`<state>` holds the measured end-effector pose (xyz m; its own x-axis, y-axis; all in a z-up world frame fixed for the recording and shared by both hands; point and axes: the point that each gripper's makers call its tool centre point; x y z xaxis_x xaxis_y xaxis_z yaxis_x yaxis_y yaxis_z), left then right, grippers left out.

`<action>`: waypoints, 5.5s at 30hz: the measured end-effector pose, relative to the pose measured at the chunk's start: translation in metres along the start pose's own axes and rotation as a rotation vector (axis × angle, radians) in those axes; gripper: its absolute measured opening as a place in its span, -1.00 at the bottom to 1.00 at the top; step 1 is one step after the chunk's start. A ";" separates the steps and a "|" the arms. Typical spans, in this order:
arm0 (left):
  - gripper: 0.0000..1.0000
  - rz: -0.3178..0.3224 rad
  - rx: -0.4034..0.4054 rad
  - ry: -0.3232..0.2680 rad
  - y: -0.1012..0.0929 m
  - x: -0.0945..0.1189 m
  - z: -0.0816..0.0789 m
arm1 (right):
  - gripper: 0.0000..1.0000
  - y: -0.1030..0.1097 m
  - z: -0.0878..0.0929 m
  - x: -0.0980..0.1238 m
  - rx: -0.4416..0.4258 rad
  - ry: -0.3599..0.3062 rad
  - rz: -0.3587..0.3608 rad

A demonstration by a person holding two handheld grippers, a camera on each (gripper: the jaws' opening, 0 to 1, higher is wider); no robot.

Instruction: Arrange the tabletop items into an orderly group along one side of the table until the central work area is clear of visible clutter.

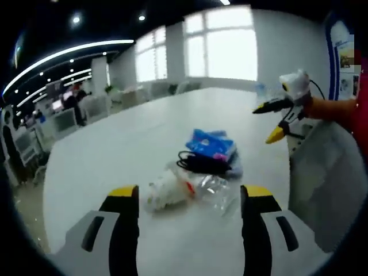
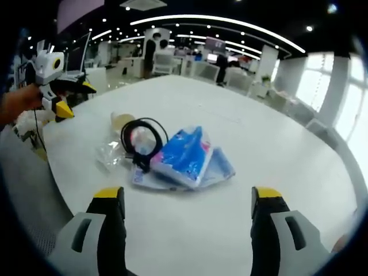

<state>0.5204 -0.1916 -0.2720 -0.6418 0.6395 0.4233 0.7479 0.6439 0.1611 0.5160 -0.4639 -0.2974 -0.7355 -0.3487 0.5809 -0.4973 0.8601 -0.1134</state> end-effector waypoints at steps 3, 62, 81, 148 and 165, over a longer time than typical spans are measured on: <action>0.38 0.018 -0.052 0.022 0.008 -0.005 0.004 | 0.79 -0.001 0.000 0.000 -0.005 -0.001 0.004; 0.06 0.449 -0.703 0.351 0.015 -0.104 0.060 | 0.75 -0.015 0.006 0.003 -0.059 0.020 0.050; -0.12 0.522 -0.784 0.406 0.005 -0.112 0.067 | 0.74 -0.017 0.005 0.004 -0.072 0.011 0.054; -0.25 -0.181 0.118 -0.352 0.064 -0.058 -0.016 | 0.69 0.010 0.021 -0.007 -0.011 0.098 -0.046; -0.25 -0.381 0.204 -0.382 0.109 -0.090 0.010 | 0.68 0.014 0.039 -0.013 -0.003 0.173 -0.066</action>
<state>0.6579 -0.1752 -0.3017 -0.9035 0.4284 0.0111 0.4284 0.9023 0.0477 0.5008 -0.4623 -0.3379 -0.6108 -0.3355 0.7171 -0.5404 0.8387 -0.0679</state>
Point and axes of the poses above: the point that each gripper's makers call its tool centre point, and the gripper's own axes: x roughly backward along the fingers, y roughly to its left, z roughly out of its underside, and after that the axes turned 6 degrees about -x, right-handed
